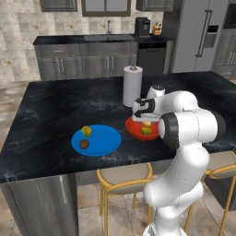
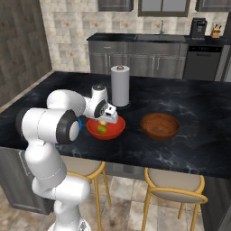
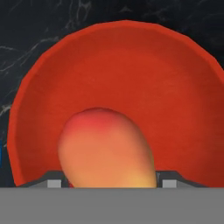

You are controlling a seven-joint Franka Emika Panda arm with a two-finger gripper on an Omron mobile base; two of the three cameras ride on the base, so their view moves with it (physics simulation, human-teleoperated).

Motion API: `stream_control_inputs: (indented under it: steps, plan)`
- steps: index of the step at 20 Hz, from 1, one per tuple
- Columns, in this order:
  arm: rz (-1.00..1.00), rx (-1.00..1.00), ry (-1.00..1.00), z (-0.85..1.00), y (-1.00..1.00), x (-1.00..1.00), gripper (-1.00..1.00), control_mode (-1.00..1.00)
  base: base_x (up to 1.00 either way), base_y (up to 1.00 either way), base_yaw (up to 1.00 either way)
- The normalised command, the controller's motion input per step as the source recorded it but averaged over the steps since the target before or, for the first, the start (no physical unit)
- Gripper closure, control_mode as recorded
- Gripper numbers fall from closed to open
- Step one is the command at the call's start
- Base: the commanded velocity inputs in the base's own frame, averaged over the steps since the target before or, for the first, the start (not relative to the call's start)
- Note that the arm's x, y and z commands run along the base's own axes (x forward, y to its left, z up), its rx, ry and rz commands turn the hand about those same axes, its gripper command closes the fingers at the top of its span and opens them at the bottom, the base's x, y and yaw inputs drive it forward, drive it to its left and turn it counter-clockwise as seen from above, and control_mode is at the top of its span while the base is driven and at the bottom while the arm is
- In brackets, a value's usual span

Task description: Take the fruits from the plate on the dining counter and place two fruits in each bowl.

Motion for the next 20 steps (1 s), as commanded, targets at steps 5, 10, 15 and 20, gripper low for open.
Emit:
stream_control_inputs:
  steps: [5, 10, 15, 20]
  plan:
    - [0.0, 0.0, 0.0, 0.0, 0.0, 0.0, -1.0, -1.0, 0.0, 0.0, 0.0]
    - [0.0, 0.0, 0.0, 0.01, 0.04, -0.09, -1.0, -1.0, 0.0, 0.0, 0.0]
    - [0.0, 0.0, -0.01, 0.54, 0.22, -0.33, -1.0, -1.0, 0.0, 0.0, 0.0]
    - [0.0, -0.04, -0.02, 0.34, 0.9, -0.47, -1.0, -1.0, 0.0, 0.0, 0.0]
